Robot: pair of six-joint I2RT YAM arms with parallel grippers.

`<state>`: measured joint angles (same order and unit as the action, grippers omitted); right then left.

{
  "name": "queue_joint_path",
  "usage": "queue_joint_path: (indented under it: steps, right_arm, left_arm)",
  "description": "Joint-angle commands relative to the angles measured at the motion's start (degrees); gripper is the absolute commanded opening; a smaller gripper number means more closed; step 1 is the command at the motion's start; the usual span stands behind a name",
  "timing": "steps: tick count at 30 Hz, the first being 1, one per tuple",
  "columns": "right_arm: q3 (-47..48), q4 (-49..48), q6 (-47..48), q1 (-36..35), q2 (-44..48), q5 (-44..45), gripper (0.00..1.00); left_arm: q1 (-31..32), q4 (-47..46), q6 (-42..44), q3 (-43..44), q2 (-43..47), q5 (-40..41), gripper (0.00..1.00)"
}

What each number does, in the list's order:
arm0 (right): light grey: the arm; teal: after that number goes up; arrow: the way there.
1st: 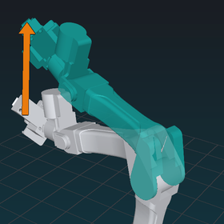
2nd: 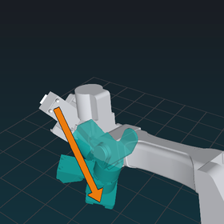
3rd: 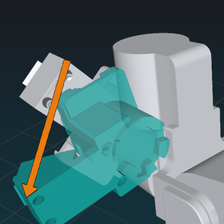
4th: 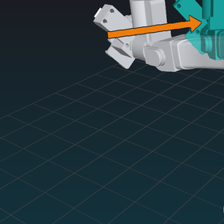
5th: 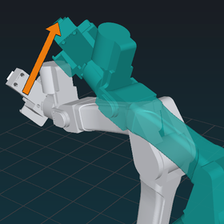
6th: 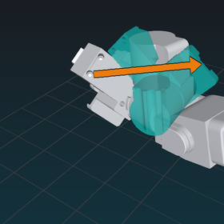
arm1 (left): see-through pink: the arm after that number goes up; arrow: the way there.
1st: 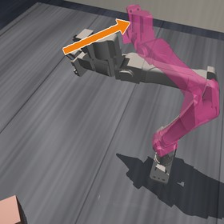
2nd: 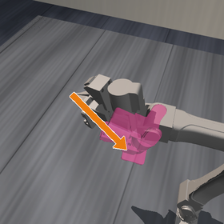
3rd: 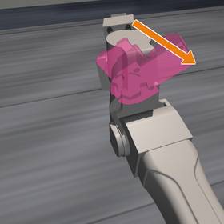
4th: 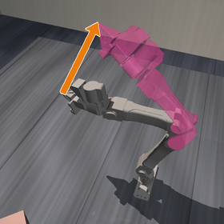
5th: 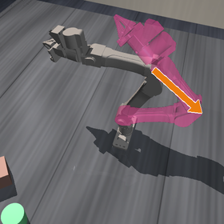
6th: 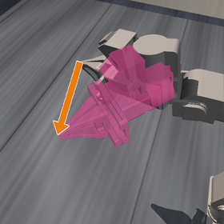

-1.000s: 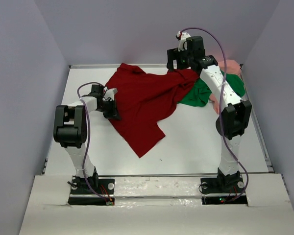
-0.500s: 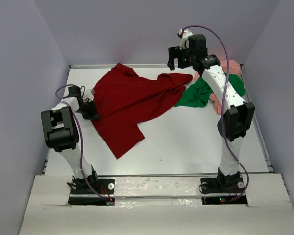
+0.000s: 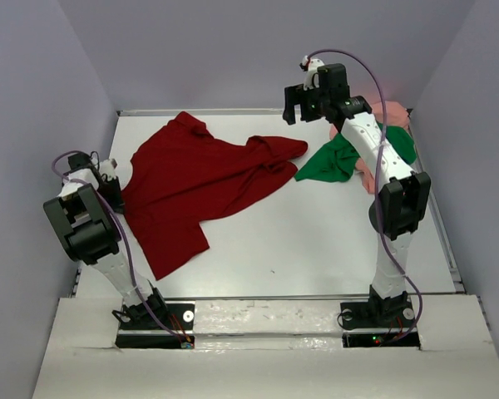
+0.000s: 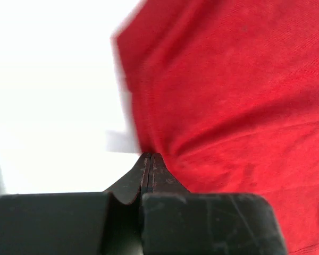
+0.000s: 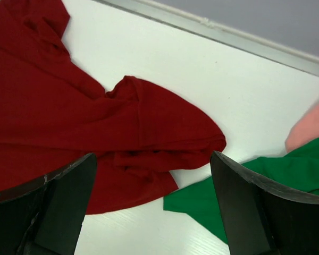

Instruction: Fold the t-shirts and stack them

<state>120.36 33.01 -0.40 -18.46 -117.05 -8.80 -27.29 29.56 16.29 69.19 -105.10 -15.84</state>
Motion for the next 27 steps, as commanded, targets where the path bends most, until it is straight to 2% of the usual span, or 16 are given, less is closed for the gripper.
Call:
queue_joint_path:
  steps: [1, 2, 3, 5, 6, 8, 10, 15, 19, 23, 27]
  right_arm:
    - [-1.53, 0.47, -2.23, -0.35, -0.54, -2.8, 0.92]
    - [-1.53, 0.65, -2.41, -0.35, -0.98, -3.5, 0.92]
    - [-1.09, 1.87, -2.5, -0.35, -2.03, -3.68, 0.92]
    - [-1.35, 2.58, -2.32, -0.35, -2.3, -3.95, 0.92]
    - [-1.79, 2.49, -2.15, -0.35, -2.13, -4.03, 0.92]
    - [-2.75, 2.49, -1.79, -0.35, -1.69, -3.42, 0.92]
    - [-3.37, 2.23, -1.53, -0.35, -1.42, -3.16, 0.92]
    - [-4.25, 1.97, -1.62, -0.35, -1.33, -3.07, 0.92]
    - [-4.43, 1.79, -1.0, -0.35, -1.25, -2.01, 0.92]
    - [-4.16, 1.7, -1.27, -0.35, -1.25, -2.01, 0.92]
    - [-3.29, 1.79, -1.18, -0.35, -1.6, -1.57, 0.92]
  left_arm:
    - [-0.75, 3.48, 3.04, 3.67, 2.18, -3.48, 0.0]
    - [-0.66, 5.31, 3.04, 4.8, 2.18, -5.33, 0.01]
    - [-0.66, 5.94, 2.69, 5.16, 2.44, -8.83, 0.13]
    - [0.47, 7.0, 2.08, 5.34, 3.32, -11.49, 0.3]
    - [1.18, 7.52, 2.34, 4.82, 4.89, -12.54, 0.48]
    - [3.72, 7.62, 2.25, 3.33, 7.61, -13.69, 0.6]
    - [5.92, 8.49, 2.51, 2.88, 8.85, -15.18, 0.63]
    - [12.07, 12.97, 2.69, 2.09, 11.49, -17.65, 0.63]
    - [14.19, 17.27, 4.62, 2.0, 12.29, -19.23, 0.63]
    - [15.42, 16.85, 4.01, 1.3, 14.48, -18.09, 0.64]
    - [17.53, 18.25, 4.18, 2.7, 11.68, -18.53, 0.65]
